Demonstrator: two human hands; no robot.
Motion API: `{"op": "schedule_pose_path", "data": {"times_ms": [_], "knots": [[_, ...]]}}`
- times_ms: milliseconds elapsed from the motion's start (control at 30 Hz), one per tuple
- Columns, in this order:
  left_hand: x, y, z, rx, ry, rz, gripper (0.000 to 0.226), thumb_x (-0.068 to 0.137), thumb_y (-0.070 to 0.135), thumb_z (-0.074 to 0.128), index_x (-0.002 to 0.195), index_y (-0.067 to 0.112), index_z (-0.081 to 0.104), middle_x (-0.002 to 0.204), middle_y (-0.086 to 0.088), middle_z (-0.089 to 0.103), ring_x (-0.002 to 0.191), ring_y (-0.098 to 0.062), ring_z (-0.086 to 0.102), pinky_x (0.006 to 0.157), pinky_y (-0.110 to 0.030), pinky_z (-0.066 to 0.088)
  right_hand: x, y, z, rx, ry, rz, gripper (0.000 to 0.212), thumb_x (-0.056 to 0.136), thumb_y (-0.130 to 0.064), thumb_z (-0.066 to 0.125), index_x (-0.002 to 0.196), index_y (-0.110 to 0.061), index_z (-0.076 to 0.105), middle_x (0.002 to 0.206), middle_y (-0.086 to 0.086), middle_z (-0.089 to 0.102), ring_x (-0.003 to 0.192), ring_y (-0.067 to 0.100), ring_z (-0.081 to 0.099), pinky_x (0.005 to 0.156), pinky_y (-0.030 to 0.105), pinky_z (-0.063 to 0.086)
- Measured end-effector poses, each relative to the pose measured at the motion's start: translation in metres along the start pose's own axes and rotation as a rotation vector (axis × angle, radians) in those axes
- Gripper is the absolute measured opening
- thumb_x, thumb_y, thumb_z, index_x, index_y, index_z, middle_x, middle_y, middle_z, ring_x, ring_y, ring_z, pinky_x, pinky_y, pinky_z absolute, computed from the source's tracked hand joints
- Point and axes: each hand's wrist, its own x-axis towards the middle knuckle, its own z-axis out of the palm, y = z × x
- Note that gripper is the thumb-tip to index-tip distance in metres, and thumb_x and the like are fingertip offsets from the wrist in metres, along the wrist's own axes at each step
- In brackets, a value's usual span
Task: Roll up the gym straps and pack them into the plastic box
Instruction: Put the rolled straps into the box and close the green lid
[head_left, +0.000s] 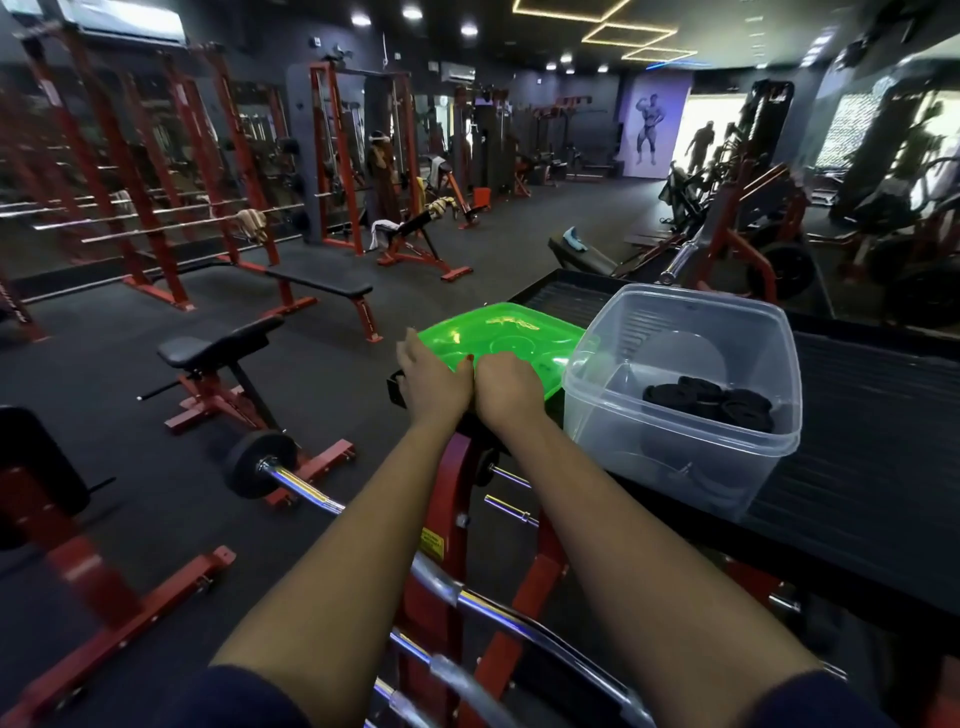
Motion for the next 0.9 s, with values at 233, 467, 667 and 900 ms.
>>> {"op": "schedule_pose_path", "data": {"times_ms": [233,467,667,900], "knots": [[0.007,0.041,-0.005,-0.501,-0.147,-0.125,0.013,0.087,0.013,0.063,0.077,0.005,0.063,0.061,-0.003,0.059,0.057,-0.018,0.048,0.048,-0.025,0.034,0.005,0.005,-0.01,0.194,0.214,-0.002,0.022,0.094,-0.006,0.046,0.109,0.001,0.059,0.112,0.02,0.061,0.102,0.039,0.06,0.078,0.042,0.043],[-0.008,0.082,-0.01,-0.162,0.185,0.321,0.019,0.087,0.011,0.053,0.098,0.001,0.064,0.092,-0.021,0.067,0.085,-0.035,0.062,0.061,-0.028,0.028,-0.003,0.009,-0.047,0.906,0.473,0.264,0.039,0.095,-0.007,0.046,0.133,-0.002,0.051,0.124,0.021,0.062,0.115,0.032,0.057,0.091,0.031,0.037],[-0.027,0.116,-0.008,0.305,0.143,0.705,0.045,0.085,0.012,0.05,0.129,0.02,0.055,0.102,-0.02,0.068,0.096,-0.041,0.06,0.07,-0.043,0.043,0.003,0.035,-0.106,1.553,0.679,0.556,0.074,0.086,-0.07,0.03,0.132,-0.015,0.051,0.126,0.013,0.062,0.113,0.033,0.06,0.094,0.044,0.049],[-0.035,0.122,0.014,0.19,-0.119,1.215,0.04,0.076,0.018,0.058,0.115,0.021,0.069,0.101,-0.005,0.074,0.086,-0.027,0.068,0.065,-0.031,0.049,-0.017,0.121,-0.123,1.6,0.621,0.79,0.043,0.076,0.006,0.051,0.118,0.003,0.051,0.113,0.024,0.062,0.081,0.032,0.064,0.074,0.055,0.058]]}}
